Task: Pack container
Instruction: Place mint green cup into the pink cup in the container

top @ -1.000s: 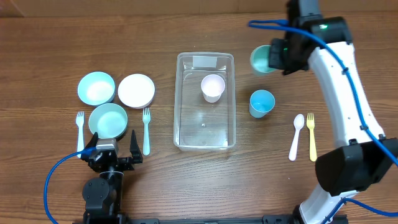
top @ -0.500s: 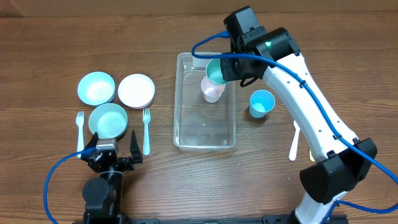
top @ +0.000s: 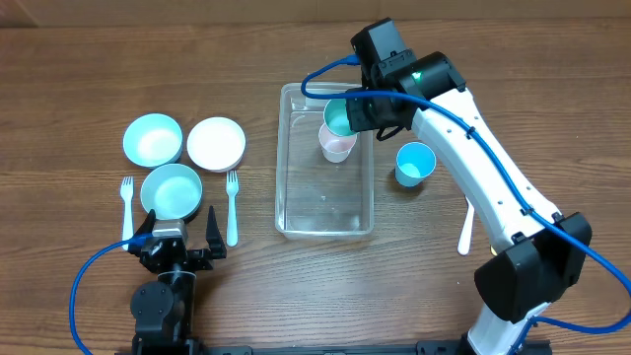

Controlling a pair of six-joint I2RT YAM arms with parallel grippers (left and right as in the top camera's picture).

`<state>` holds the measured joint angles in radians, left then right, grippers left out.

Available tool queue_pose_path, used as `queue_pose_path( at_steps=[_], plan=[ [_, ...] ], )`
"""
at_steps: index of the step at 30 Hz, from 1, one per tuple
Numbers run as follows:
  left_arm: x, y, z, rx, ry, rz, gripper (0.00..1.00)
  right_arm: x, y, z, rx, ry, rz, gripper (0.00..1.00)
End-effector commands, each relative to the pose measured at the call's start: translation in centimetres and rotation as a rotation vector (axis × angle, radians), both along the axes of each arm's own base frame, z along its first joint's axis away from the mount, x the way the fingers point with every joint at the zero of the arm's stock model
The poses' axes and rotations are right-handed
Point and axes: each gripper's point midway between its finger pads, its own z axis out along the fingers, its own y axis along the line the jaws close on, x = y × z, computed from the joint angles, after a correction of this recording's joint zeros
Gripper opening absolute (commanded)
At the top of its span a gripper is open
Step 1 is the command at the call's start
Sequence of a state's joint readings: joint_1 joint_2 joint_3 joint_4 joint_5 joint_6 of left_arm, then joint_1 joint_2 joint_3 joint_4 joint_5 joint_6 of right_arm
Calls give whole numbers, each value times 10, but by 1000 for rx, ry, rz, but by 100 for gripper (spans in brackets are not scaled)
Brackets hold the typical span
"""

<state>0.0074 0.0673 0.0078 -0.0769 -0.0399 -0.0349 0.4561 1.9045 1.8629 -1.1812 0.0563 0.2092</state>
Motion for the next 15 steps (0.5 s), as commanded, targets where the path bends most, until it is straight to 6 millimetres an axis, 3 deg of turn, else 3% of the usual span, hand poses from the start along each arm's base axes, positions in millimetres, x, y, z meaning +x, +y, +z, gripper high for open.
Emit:
queue_pose_path(
  at_steps=[1, 5, 9, 11, 15],
  plan=[
    [0, 0, 1, -18, -9, 0, 100, 0, 13, -30, -16, 63, 21, 4],
    [0, 0, 1, -18, -9, 0, 100, 3, 16, -46, -29, 88, 25, 4],
    [0, 0, 1, -18, -9, 0, 100, 6, 18, -46, -22, 74, 25, 4],
    [0, 0, 1, -18, -9, 0, 100, 6, 18, -46, -22, 74, 25, 11],
    [0, 0, 1, -18, -9, 0, 100, 6, 17, -46, -23, 76, 25, 12]
  ],
)
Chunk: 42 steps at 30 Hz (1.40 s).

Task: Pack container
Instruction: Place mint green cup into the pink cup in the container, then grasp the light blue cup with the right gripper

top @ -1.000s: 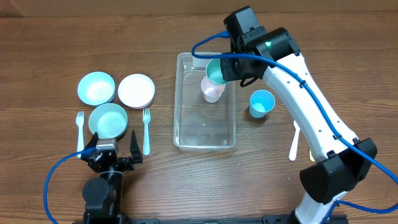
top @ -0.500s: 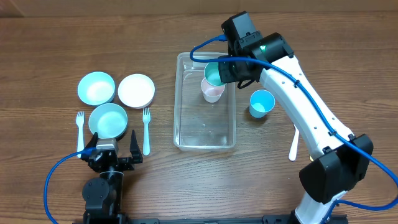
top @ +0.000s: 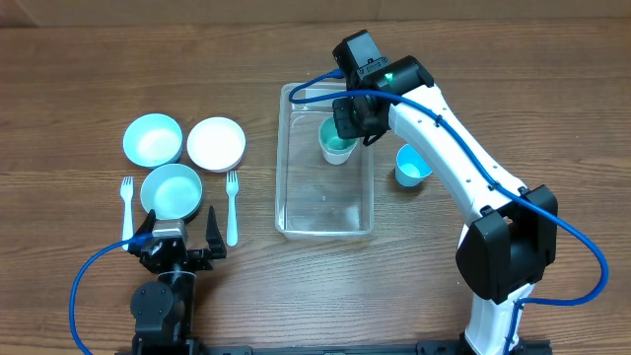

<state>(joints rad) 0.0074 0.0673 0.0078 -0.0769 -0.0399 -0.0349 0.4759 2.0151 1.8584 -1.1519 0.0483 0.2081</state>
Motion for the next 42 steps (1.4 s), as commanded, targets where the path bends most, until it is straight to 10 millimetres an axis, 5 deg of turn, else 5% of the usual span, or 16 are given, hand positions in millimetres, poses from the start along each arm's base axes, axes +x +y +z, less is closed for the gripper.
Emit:
queue_pose_path(
  at_steps=[1, 3, 4, 7, 13, 19, 27, 35, 39, 42],
  plan=[
    [0, 0, 1, -18, -9, 0, 100, 0, 3, 1, 8, -3, 1, 14],
    [0, 0, 1, -18, -9, 0, 100, 0, 2, 1, 4, -5, 0, 37],
    [0, 0, 1, -18, -9, 0, 100, 2, -1, 2, -7, -11, -4, 40],
    [0, 0, 1, -18, -9, 0, 100, 7, -18, 10, -25, -18, -41, 45],
    [0, 0, 1, -18, -9, 0, 100, -5, -101, 50, 7, 41, -242, 47],
    [0, 0, 1, -18, -9, 0, 100, -21, -147, 18, -16, 164, -346, 47],
    [0, 0, 1, -18, -9, 0, 100, -35, -156, -47, -37, 232, -365, 47],
    [0, 0, 1, -18, -9, 0, 100, -42, -157, -58, -45, 255, -364, 47],
    [0, 0, 1, -18, -9, 0, 100, -46, -157, -80, -44, 255, -365, 47],
    [0, 0, 1, -18, -9, 0, 100, -46, -157, -85, -42, 248, -364, 37]
  ],
)
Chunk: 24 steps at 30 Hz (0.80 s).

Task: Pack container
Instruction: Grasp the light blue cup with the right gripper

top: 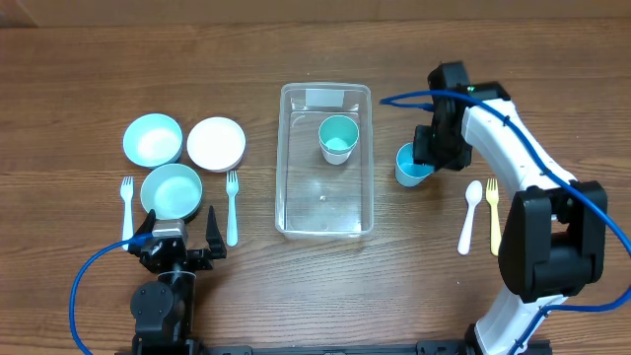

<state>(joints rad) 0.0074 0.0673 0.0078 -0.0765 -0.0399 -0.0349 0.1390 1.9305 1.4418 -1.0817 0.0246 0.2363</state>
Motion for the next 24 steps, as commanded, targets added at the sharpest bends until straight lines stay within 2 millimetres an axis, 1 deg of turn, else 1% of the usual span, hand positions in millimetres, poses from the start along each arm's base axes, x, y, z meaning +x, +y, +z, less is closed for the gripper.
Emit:
queue_pose_path(
  at_steps=[1, 3, 4, 6, 9, 12, 14, 16, 19, 20, 24],
  plan=[
    [0, 0, 1, -18, -8, 0, 100, 0, -1, 2, 7, -16, -7, 30],
    [0, 0, 1, -18, -9, 0, 100, 2, 0, 5, 8, -24, -6, 18],
    [0, 0, 1, -18, -8, 0, 100, 4, 0, 6, 8, -27, -7, 13],
    [0, 0, 1, -18, -9, 0, 100, 6, 0, 12, 10, -34, -6, 11],
    [0, 0, 1, -18, -9, 0, 100, 13, 1, 26, 12, -58, -6, 10],
    [0, 0, 1, -18, -9, 0, 100, 22, 2, 53, 18, -106, -6, 5],
    [0, 0, 1, -18, -8, 0, 100, 27, 2, 77, 21, -143, -6, 4],
    [0, 0, 1, -18, -8, 0, 100, 29, 3, 98, 24, -170, -5, 4],
    [0, 0, 1, -18, -9, 0, 100, 30, 4, 123, 34, -207, -1, 4],
    [0, 0, 1, -18, -9, 0, 100, 31, 6, 131, 38, -220, 4, 4],
    [0, 0, 1, -18, -8, 0, 100, 36, 21, 173, 80, -297, 32, 4]
  ],
)
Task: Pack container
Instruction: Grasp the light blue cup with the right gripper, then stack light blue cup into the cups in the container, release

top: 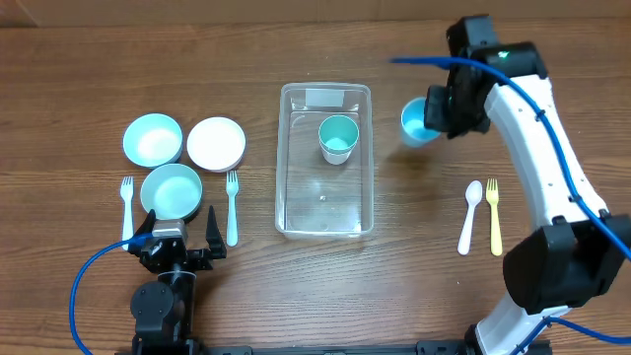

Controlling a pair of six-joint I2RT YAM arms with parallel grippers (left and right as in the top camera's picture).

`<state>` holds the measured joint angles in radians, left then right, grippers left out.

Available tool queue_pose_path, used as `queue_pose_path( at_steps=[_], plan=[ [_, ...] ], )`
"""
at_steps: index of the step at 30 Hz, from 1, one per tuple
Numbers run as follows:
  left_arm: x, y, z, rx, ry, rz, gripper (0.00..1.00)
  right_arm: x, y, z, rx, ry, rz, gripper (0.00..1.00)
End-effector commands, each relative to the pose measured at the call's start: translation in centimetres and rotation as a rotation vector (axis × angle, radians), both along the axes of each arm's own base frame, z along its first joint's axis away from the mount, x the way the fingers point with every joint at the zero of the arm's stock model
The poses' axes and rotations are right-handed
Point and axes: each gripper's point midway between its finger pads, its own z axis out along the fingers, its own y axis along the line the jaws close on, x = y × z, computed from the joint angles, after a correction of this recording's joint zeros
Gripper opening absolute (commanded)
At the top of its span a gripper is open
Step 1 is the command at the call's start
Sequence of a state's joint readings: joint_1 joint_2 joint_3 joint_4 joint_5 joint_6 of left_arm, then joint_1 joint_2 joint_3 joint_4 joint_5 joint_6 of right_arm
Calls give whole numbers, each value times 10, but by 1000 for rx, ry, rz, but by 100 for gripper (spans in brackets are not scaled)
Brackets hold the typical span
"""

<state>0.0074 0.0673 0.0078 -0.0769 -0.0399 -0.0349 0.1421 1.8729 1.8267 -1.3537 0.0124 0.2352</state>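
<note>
A clear plastic container [325, 222] stands mid-table. Inside it, near the far end, a teal cup sits nested in a pink one [338, 139]. To its right my right gripper [426, 119] is shut on a blue cup [415, 122], held lifted and tilted above the table. My left gripper [177, 235] rests open at the front left, with nothing between its fingers.
Left of the container are two teal bowls [153, 139] [172, 190], a white bowl [216, 144] and two light forks [126, 205] [232, 205]. A white spoon [469, 215] and a yellow fork [493, 215] lie at the right.
My right gripper was down at the blue cup on the table. It now holds that cup raised and farther back. The left arm has not moved.
My right gripper held a teal cup over the pink cup in the container, then set it down into the pink cup. It then stood at the blue cup right of the container. Now the blue cup is lifted in its grasp.
</note>
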Motion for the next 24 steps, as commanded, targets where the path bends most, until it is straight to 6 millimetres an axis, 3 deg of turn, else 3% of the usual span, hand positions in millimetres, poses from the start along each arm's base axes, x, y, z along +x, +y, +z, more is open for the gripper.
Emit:
queue_pose_path(
  at_steps=[1, 5, 13, 18, 24],
  plan=[
    [0, 0, 1, -18, -9, 0, 100, 8, 20, 63, 60, -154, 40, 4],
    [0, 0, 1, -18, -9, 0, 100, 9, 45, 92, 89, -224, 99, 4],
    [0, 0, 1, -18, -9, 0, 100, -5, 105, 95, 105, -243, 242, 4],
    [0, 0, 1, -18, -9, 0, 100, -7, 120, 83, 76, -239, 276, 4],
    [0, 0, 1, -18, -9, 0, 100, 2, 128, 50, 69, -179, 265, 4]
  ],
)
